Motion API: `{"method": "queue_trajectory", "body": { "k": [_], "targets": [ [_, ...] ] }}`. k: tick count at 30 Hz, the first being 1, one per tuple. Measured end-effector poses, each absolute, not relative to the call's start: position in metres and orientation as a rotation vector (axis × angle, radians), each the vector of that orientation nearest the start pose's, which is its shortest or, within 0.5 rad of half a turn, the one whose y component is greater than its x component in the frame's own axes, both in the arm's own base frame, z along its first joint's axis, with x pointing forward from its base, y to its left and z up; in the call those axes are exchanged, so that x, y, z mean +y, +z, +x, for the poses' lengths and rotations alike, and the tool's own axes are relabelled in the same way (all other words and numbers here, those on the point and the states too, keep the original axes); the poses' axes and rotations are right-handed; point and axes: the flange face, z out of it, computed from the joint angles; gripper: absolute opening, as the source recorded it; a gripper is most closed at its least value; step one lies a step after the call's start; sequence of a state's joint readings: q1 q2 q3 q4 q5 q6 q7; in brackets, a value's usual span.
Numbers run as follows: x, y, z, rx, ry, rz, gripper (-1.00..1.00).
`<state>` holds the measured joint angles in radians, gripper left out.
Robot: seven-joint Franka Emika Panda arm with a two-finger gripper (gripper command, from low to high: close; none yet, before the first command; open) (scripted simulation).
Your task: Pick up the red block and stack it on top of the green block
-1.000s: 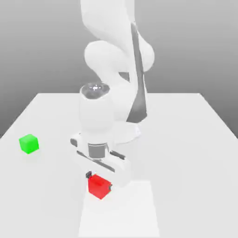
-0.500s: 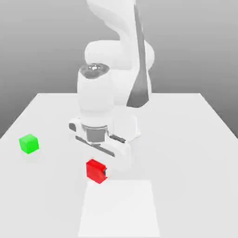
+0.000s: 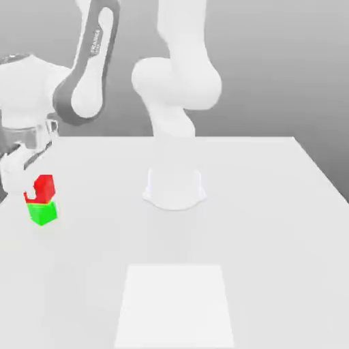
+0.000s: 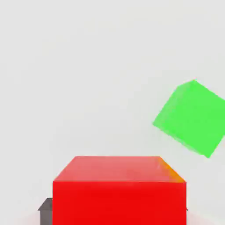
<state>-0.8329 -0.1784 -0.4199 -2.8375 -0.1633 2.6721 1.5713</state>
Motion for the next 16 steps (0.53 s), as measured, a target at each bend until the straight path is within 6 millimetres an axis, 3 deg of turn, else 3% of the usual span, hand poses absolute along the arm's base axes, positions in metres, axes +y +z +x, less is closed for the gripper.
{"method": "queue_trajectory", "body": {
  "k": [3, 16],
  "targets": [
    [-0.348, 0.235, 0.112, 3.048, 0.038, -0.632, -1.00],
    [-0.346, 0.182, 0.111, 3.030, 0.087, -0.608, -1.00]
  ]
}}
